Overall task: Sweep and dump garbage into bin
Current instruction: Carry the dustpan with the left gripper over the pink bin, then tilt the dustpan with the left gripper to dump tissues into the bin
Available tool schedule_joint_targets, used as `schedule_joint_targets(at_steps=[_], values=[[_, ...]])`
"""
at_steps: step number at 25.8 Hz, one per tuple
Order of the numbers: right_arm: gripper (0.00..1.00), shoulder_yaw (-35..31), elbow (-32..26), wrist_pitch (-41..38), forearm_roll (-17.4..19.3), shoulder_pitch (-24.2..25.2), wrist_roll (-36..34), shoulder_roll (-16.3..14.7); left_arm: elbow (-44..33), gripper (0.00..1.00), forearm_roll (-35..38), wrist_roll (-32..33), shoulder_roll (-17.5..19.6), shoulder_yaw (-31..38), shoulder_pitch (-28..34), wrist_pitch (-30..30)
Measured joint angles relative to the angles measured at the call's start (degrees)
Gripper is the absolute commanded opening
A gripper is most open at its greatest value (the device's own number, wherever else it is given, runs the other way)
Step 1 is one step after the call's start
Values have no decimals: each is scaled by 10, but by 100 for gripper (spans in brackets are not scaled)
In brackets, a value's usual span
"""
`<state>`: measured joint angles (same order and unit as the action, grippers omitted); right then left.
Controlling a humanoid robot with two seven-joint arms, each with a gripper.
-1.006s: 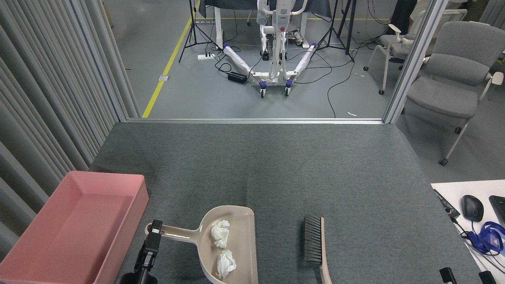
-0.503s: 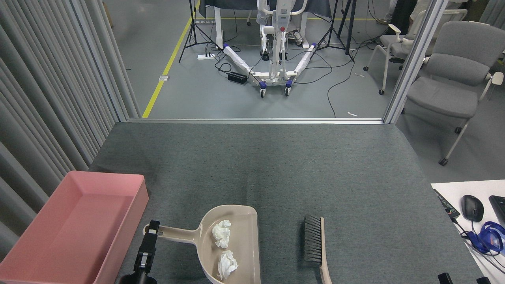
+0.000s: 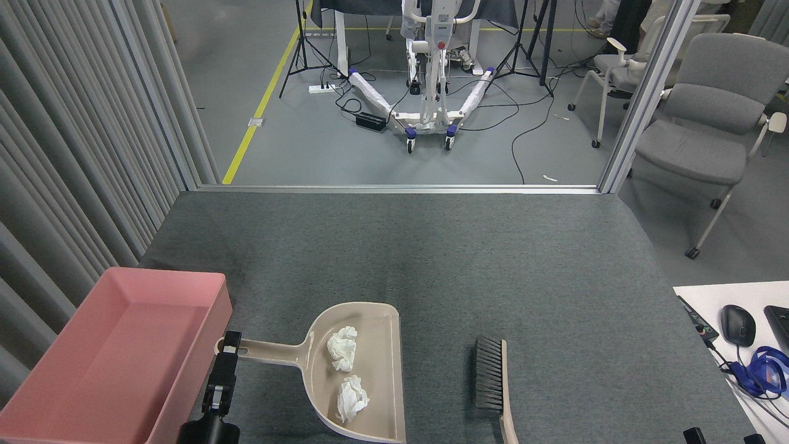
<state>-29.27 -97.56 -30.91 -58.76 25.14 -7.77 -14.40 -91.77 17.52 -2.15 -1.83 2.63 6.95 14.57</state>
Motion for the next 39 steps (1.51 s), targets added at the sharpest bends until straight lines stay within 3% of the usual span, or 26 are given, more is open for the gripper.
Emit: schedule_joint_targets(at_steps=[7, 16, 21, 39], values=[[98, 1, 1, 0, -9, 2, 0, 0, -21, 0, -30, 5, 36, 4, -5, -16], [98, 3, 7, 1, -13, 3, -1, 8, -11, 0, -141, 16, 178, 47, -19, -40], [98, 11, 12, 1, -27, 2, -2, 24, 1, 0, -185, 19, 236, 64, -22, -49], [98, 23, 29, -8, -37, 4, -2, 39, 42, 0, -253, 32, 309, 86, -30, -57]])
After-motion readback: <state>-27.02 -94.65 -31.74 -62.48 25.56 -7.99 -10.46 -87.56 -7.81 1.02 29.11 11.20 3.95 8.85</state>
